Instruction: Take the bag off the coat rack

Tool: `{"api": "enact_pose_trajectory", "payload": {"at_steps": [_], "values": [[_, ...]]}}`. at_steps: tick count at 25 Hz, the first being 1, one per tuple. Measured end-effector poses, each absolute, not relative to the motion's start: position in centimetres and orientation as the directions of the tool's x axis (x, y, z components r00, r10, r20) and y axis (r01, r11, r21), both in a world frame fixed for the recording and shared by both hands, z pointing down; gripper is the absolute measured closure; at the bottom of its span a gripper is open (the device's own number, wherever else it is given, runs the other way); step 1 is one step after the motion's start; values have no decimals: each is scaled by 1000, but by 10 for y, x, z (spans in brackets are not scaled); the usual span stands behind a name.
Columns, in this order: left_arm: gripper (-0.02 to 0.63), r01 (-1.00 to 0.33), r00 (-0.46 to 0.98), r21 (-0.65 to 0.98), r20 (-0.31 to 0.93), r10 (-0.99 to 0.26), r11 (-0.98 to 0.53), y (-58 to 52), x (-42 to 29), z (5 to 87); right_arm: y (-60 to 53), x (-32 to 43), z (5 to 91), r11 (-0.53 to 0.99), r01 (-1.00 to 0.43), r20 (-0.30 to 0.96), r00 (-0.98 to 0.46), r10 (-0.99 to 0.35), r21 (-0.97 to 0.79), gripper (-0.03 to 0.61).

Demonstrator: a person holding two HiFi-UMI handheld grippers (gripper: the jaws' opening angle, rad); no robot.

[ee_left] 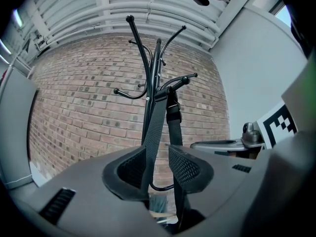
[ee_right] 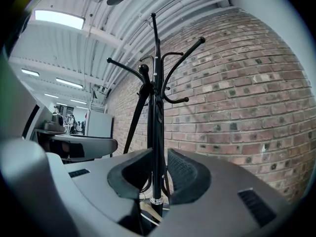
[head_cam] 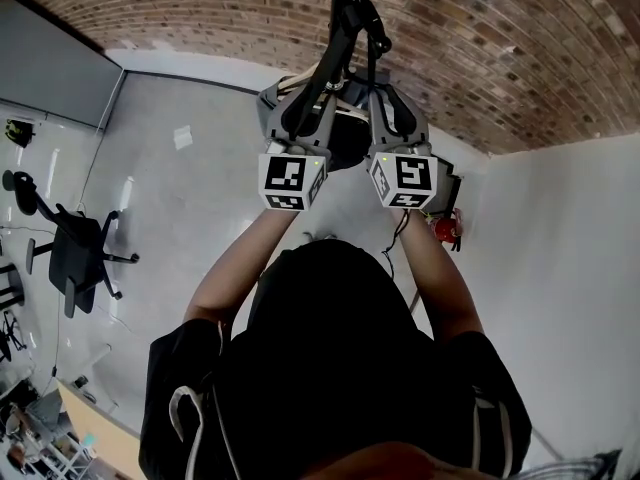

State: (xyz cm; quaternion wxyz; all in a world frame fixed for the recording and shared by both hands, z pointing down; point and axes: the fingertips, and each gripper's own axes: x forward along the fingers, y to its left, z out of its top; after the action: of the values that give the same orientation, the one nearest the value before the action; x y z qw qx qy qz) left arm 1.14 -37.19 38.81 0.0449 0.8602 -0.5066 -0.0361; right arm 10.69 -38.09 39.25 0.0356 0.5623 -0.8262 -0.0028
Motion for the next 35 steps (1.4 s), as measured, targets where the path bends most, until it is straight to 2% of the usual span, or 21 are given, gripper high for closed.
{"api": "enact_pose_trajectory", "payload": {"at_steps": [7, 16, 35], "values": [[479, -870, 486, 102, 14, -874, -482, -386, 16, 398, -398, 104, 395, 360, -930, 50, -357, -933, 80, 488], [479, -888, 459, 55, 37, -888, -456, -397, 21, 407, -414, 98, 414, 372, -920, 101, -361, -927, 125, 488], [488, -898, 438, 4, 88, -895, -440, -424, 26, 413, -429, 92, 425, 365, -922, 145, -346, -927, 133, 488]]}}
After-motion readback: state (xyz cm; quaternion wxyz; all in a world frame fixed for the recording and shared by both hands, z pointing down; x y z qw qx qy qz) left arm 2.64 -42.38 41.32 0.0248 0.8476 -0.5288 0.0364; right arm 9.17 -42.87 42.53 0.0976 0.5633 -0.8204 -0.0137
